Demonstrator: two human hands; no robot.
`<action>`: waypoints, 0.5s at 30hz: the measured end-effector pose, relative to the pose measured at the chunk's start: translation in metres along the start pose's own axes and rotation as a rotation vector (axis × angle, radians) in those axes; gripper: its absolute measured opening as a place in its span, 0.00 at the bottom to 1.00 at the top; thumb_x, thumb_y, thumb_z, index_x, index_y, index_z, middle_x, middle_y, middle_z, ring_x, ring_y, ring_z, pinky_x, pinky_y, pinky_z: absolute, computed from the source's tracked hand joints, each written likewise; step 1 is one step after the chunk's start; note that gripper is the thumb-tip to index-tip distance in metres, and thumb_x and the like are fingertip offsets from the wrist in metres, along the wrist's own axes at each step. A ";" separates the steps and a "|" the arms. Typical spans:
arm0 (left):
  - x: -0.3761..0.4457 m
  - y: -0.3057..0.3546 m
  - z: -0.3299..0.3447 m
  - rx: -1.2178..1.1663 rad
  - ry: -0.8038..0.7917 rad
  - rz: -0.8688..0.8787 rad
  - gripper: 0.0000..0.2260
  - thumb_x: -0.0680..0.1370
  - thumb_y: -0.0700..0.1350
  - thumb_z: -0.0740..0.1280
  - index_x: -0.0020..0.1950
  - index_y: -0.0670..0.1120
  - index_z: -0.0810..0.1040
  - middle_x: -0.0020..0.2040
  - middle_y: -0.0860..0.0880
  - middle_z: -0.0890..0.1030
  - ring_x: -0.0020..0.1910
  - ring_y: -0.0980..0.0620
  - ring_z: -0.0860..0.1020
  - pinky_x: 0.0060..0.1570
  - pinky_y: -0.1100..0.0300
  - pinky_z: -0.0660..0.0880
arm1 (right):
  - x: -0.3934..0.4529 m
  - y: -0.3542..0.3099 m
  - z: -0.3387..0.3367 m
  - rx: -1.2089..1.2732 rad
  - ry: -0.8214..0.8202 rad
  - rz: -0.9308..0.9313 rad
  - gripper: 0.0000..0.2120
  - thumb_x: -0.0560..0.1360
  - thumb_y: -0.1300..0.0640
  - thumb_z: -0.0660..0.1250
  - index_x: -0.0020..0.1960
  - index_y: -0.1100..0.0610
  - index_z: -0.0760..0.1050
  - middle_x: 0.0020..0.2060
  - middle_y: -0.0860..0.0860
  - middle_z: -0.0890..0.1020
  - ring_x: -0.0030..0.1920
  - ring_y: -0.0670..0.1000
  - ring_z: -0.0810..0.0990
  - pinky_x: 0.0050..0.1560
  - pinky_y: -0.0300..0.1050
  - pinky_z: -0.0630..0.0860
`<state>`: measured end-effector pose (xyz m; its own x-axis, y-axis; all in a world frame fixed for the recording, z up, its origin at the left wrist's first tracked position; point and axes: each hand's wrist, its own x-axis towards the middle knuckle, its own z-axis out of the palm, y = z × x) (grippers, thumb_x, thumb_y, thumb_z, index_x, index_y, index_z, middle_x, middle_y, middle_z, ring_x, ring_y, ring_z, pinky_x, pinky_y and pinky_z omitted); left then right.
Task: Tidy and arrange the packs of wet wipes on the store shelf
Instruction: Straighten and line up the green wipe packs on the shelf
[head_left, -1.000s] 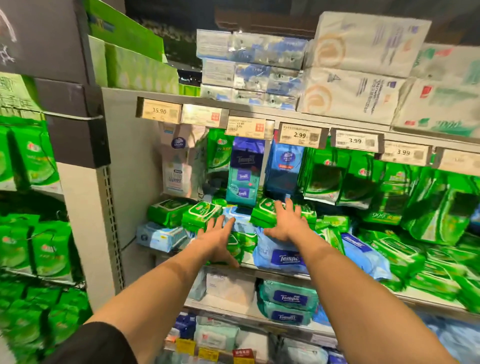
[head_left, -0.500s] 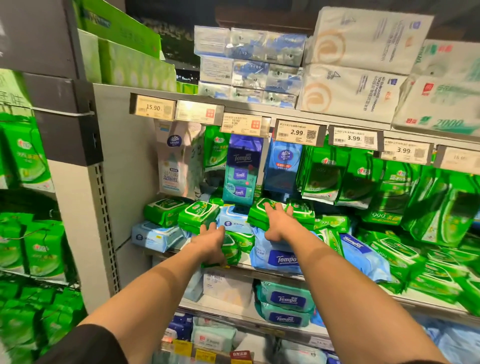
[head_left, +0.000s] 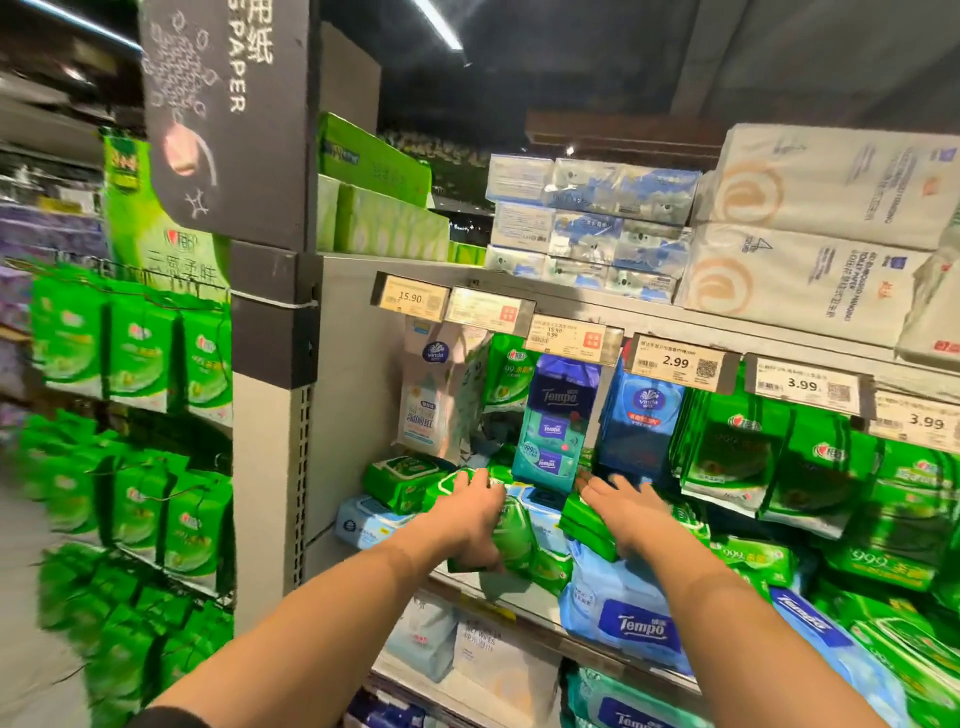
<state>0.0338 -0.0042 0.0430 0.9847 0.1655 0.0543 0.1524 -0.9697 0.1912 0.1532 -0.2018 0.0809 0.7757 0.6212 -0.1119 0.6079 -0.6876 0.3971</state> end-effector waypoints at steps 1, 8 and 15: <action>-0.001 -0.001 -0.003 0.003 0.007 0.007 0.38 0.63 0.59 0.79 0.66 0.45 0.68 0.65 0.44 0.64 0.68 0.39 0.62 0.65 0.40 0.70 | 0.001 -0.001 0.001 -0.009 -0.007 -0.008 0.50 0.72 0.69 0.70 0.80 0.50 0.40 0.79 0.47 0.48 0.78 0.56 0.49 0.75 0.61 0.54; -0.009 -0.007 -0.024 0.047 0.033 0.025 0.36 0.63 0.60 0.79 0.63 0.46 0.68 0.61 0.45 0.64 0.64 0.41 0.63 0.61 0.38 0.72 | 0.008 0.001 0.003 -0.071 0.071 -0.085 0.48 0.68 0.56 0.75 0.78 0.50 0.48 0.76 0.48 0.59 0.74 0.55 0.58 0.70 0.60 0.60; -0.011 -0.002 -0.038 0.052 0.045 0.053 0.37 0.64 0.58 0.78 0.65 0.46 0.66 0.61 0.45 0.65 0.63 0.41 0.64 0.62 0.39 0.71 | -0.012 0.000 -0.004 0.023 0.223 -0.183 0.45 0.65 0.50 0.72 0.76 0.50 0.53 0.71 0.47 0.63 0.71 0.52 0.61 0.66 0.54 0.62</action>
<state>0.0194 0.0032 0.0796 0.9869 0.1206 0.1068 0.1057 -0.9851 0.1354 0.1429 -0.2076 0.0856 0.5974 0.8016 0.0245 0.7401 -0.5629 0.3679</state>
